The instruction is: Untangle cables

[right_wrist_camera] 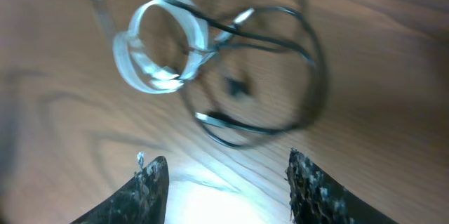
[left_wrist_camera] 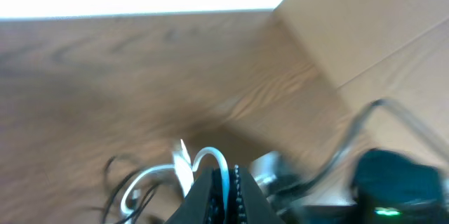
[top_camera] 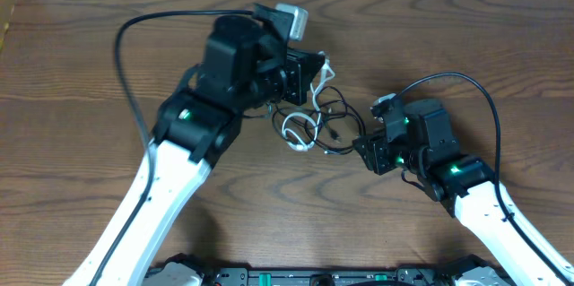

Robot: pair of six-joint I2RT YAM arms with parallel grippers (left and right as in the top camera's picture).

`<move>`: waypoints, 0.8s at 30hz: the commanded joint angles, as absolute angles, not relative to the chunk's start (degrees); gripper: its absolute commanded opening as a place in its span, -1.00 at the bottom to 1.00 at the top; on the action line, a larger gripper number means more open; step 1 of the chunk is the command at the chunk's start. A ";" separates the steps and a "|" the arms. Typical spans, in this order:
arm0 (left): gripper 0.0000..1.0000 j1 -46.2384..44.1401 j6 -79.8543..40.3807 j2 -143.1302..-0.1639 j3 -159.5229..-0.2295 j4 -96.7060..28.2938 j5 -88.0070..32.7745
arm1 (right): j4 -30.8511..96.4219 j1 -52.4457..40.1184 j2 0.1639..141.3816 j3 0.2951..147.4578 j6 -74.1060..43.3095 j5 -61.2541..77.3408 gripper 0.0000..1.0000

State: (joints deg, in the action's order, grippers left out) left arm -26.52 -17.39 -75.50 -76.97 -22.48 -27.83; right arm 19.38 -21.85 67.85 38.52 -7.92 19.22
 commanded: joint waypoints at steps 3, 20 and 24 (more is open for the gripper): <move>-0.85 -26.44 -22.26 -72.90 -77.38 -21.26 -31.83 | 16.12 -22.17 67.90 38.54 -3.53 33.91 0.04; -0.85 -26.44 -28.67 -72.42 -77.38 -9.50 -53.63 | -4.99 -22.39 68.58 38.54 2.85 19.88 0.55; -0.85 -26.44 -31.24 -72.10 -77.38 -6.42 -56.75 | -14.09 -22.39 70.67 38.54 3.53 19.86 0.56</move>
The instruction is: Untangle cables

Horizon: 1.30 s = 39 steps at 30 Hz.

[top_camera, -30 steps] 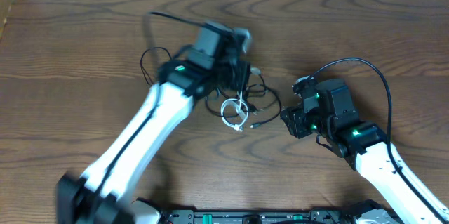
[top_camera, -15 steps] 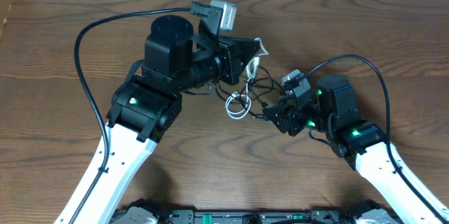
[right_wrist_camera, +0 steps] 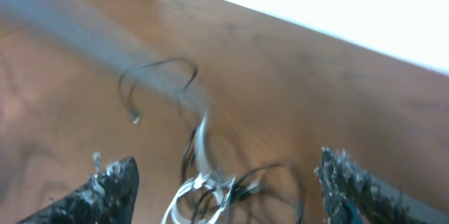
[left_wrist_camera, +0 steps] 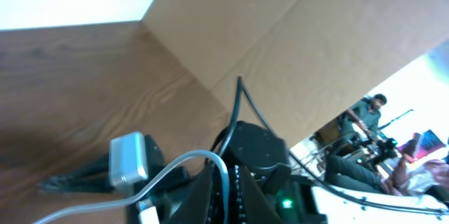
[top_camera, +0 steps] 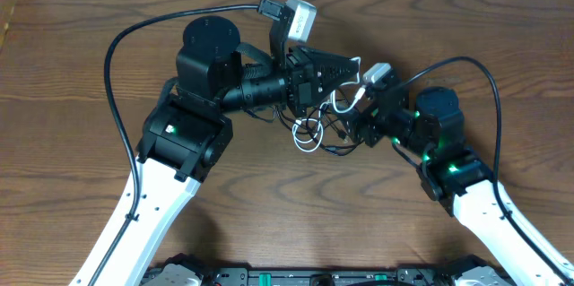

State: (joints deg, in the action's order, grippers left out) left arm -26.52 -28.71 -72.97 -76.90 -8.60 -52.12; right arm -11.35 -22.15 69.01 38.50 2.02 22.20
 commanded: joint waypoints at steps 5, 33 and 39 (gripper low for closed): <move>-0.85 -26.44 -34.63 -71.68 -77.38 -0.19 -59.42 | -22.92 -22.39 74.30 38.54 3.07 23.99 0.25; -0.06 -19.05 -16.01 -78.02 -77.36 -39.94 -29.56 | -0.47 -20.62 71.81 38.63 -12.82 24.32 -0.98; 0.15 -19.05 -15.88 -84.60 -77.36 -43.75 -28.42 | 1.65 -18.59 66.65 38.61 -29.56 12.97 -0.98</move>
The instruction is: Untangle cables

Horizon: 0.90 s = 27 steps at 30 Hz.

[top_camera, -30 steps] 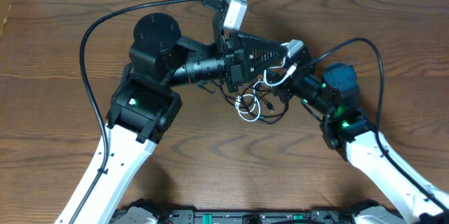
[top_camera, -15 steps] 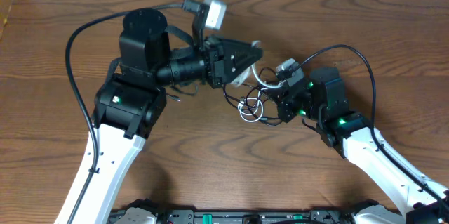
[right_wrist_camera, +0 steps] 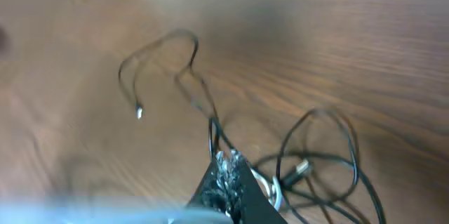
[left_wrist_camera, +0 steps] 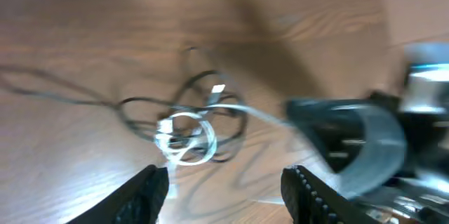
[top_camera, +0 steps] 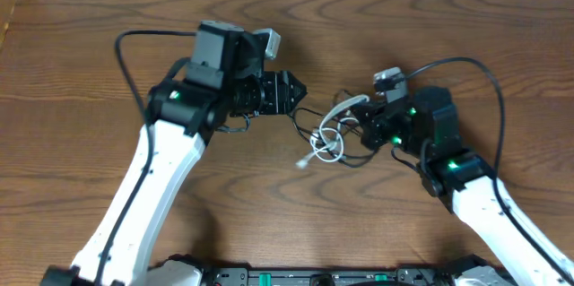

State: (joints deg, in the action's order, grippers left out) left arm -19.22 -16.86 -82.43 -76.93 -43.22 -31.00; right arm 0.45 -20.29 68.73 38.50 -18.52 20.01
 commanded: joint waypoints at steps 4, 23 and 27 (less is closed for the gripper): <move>0.14 -19.09 -15.90 -88.71 -77.36 -43.97 -28.53 | 4.93 -16.64 65.12 38.61 -34.06 8.32 -0.98; 0.50 -22.65 -15.90 -108.18 -77.36 -40.53 -31.29 | 10.15 -16.56 65.19 38.61 -34.04 12.45 -0.98; 0.50 -25.19 -15.90 -110.00 -77.36 -39.75 -26.39 | 10.28 -16.56 65.19 38.61 -34.04 12.43 -0.98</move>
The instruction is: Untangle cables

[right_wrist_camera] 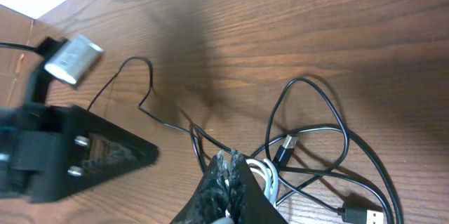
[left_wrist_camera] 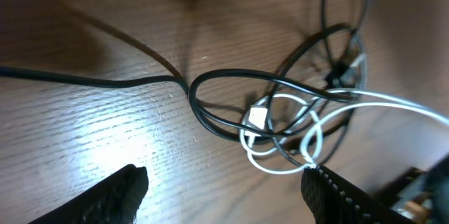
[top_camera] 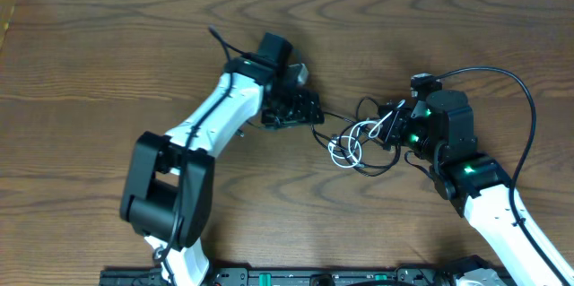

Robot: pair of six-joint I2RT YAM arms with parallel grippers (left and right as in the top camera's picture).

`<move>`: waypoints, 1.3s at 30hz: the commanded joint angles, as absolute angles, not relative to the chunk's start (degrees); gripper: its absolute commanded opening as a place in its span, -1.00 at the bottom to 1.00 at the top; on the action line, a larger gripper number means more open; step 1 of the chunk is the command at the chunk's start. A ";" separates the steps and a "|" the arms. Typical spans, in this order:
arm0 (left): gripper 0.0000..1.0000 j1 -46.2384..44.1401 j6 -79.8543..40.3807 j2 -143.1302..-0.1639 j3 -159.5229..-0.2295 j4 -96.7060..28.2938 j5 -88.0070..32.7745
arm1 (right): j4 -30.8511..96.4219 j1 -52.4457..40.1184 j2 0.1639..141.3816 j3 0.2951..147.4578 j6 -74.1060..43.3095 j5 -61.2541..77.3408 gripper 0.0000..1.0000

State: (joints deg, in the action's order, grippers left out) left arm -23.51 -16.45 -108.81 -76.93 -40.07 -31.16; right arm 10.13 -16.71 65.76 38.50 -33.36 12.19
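A knot of thin black cable (top_camera: pixel 369 166) and white cable (top_camera: pixel 345 149) lies on the wooden table (top_camera: pixel 90 35) between the arms. My right gripper (top_camera: pixel 384 131) is at the knot's right edge, shut on the white cable (right_wrist_camera: pixel 263 175); its closed fingertips (right_wrist_camera: pixel 228 159) pinch the white loops. A black USB plug (right_wrist_camera: pixel 284 144) lies just beyond them. My left gripper (top_camera: pixel 314 112) hovers open at the knot's left side. In the left wrist view its gripper (left_wrist_camera: pixel 226 176) stands wide apart, with the black loops (left_wrist_camera: pixel 231 122) and white cable (left_wrist_camera: pixel 280 164) ahead of it.
A black strand (left_wrist_camera: pixel 77 78) trails away from the knot to the left. A second USB plug (right_wrist_camera: pixel 359 214) lies near the right gripper. The table's far edge runs along the top, and the right arm's own lead (top_camera: pixel 507 80) arches above it.
My left gripper, still open, has come down closer to the knot's left side. My right gripper keeps its hold on the white cable, and the knot now lies a little further right.
At first my left gripper was shut on the white cable while the right hung open over the knot. Then the left held the cable raised near the open right gripper. Later the left was open and the right shut on the white cable, as it remains.
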 commanded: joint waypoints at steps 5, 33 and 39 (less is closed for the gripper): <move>0.50 -27.16 -15.90 -112.16 -77.34 -38.65 -23.22 | 10.33 -16.56 65.19 38.61 -34.04 12.62 -0.98; 0.50 -33.78 -15.97 -115.74 -77.03 -27.70 -6.24 | 10.28 -16.56 65.19 38.61 -34.26 13.93 -0.98; 0.48 -34.00 -17.28 -115.74 -75.94 -27.03 -3.79 | 10.26 -16.53 65.19 38.61 -34.26 14.74 -0.98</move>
State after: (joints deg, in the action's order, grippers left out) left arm -34.09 -16.56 -115.31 -76.88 -27.46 -6.66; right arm 10.28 -16.71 65.76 38.50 -33.56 13.76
